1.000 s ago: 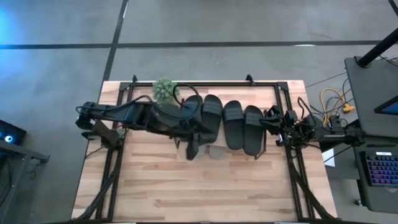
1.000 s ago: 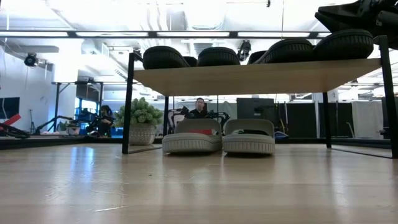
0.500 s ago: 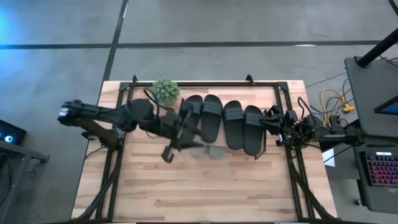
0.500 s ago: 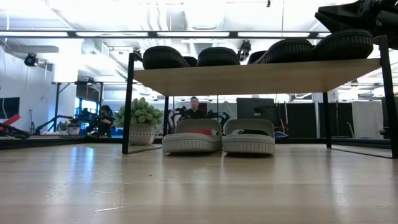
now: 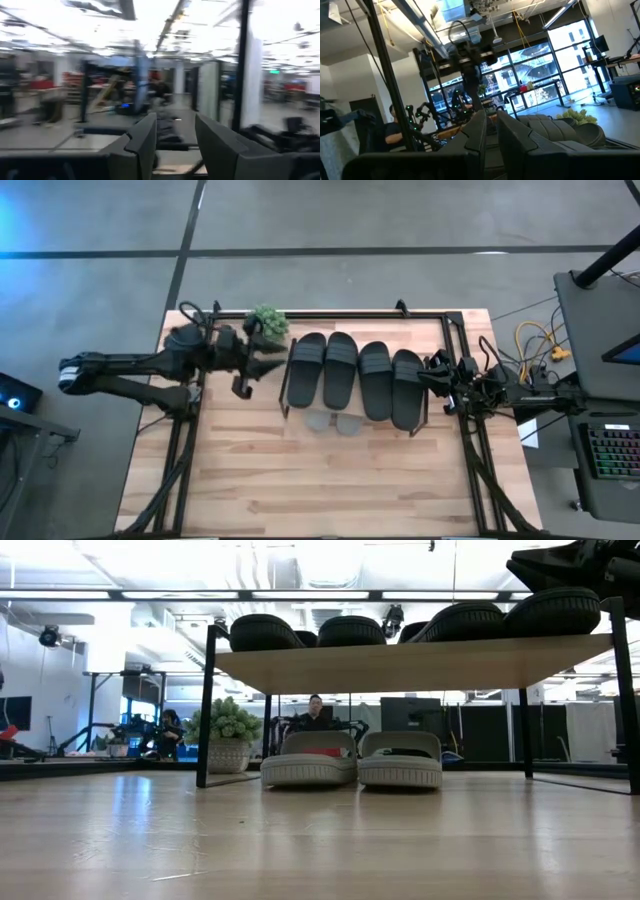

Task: Pick and place slides into the shelf
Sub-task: Return to Home Position

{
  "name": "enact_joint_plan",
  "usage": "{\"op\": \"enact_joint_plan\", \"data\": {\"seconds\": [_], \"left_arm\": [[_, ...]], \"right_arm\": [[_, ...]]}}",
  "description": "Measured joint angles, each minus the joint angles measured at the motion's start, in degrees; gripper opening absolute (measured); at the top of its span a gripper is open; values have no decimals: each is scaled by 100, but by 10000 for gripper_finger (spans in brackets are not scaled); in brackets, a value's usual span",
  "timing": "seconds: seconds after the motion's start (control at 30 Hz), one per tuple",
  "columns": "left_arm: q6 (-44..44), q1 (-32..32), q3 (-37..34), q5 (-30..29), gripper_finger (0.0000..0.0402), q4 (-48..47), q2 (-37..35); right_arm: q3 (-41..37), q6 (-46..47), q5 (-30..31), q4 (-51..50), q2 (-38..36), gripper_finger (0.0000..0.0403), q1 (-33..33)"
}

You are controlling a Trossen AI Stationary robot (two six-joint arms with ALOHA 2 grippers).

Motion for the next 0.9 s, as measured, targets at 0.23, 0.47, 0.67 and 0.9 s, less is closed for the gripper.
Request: {"op": "enact_joint_plan", "data": {"seconds": [0.23, 0.47, 0.67, 0.9], "left_arm": [[-6, 927, -918, -128, 123, -100, -1108], [177, 1041, -1935, 94, 123, -90, -2200], [65, 1026, -2808, 105, 123, -19, -2799], [-188, 1015, -3581, 1018, 123, 288, -3444]], "right_arm": [[1, 1, 0, 0, 0, 38, 0], [0, 0, 0, -2, 0, 38, 2], [0, 1, 0, 0, 0, 38, 1], [0, 0, 0, 0, 0, 38, 2]]}}
